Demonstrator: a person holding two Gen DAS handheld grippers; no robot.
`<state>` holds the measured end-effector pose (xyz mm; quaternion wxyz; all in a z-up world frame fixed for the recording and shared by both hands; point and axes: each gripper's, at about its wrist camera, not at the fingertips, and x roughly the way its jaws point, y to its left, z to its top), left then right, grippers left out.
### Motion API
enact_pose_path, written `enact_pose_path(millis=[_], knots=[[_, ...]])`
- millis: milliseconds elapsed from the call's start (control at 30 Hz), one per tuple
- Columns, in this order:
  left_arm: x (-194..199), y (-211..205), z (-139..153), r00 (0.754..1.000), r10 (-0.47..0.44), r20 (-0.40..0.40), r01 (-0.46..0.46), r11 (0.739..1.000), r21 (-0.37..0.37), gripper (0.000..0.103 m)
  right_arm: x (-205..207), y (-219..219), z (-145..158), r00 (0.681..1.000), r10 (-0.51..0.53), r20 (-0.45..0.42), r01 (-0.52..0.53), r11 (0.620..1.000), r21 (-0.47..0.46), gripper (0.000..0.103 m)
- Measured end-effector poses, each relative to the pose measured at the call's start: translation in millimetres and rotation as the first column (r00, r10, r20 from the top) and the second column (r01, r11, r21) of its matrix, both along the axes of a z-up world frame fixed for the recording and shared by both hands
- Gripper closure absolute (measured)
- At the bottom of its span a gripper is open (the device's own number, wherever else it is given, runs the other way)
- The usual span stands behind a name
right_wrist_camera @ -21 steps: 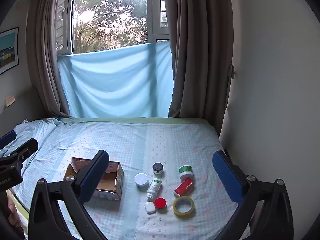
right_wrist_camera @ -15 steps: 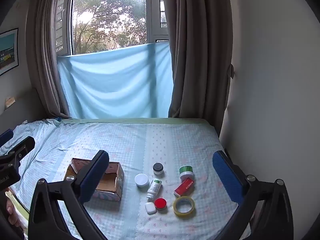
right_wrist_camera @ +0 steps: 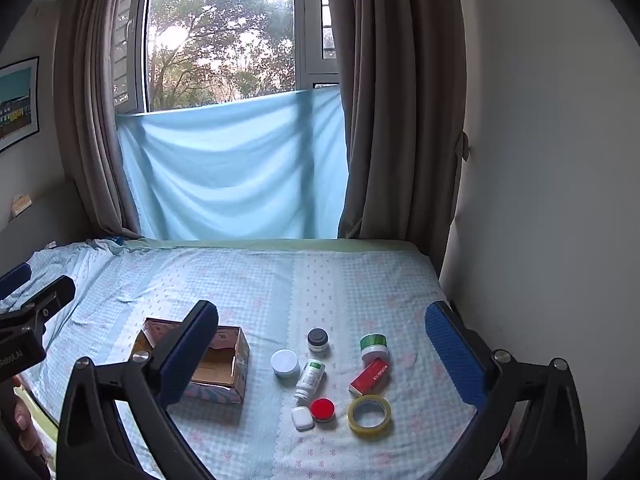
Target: Organize rigid objects
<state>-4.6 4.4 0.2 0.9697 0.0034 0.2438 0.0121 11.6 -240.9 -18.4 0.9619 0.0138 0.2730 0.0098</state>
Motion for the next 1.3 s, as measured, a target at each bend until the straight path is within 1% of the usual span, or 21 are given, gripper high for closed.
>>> enact_pose_path(millis=[367,700,1000,1300], knots=[[1.8,3.7,-0.3,1.000,-0.001,-0.003,0.001,1.000,-0.012,0.000,1.9,-1.5,-3.3,1.000,-0.007,0.004,0.007,1.000,-0.009,0.000],[2.7,4.9,0.9,1.000,-0.007,-0.001,0.007,1.000,-0.004,0.000,6.1,2.2,-5.2,1.000,-0.020,-0.010,0.020,1.000,-0.017,0.000],[1.7,6.5,0.9,1.000,-0.019,-0.001,0.019,1.000,-0.019,0.000,5.2,3.2,-4.3,0.999,-0.033,-0.010,0.033,0.999,-0.030,0.000],[0.7,5.2,1.9,1.000,-0.016,0.002,0.016,1.000,-0.011,0.000,1.3,4.0,-1.7,0.999,-0.036,-0.010,0.036,0.999,-0.031,0.000]])
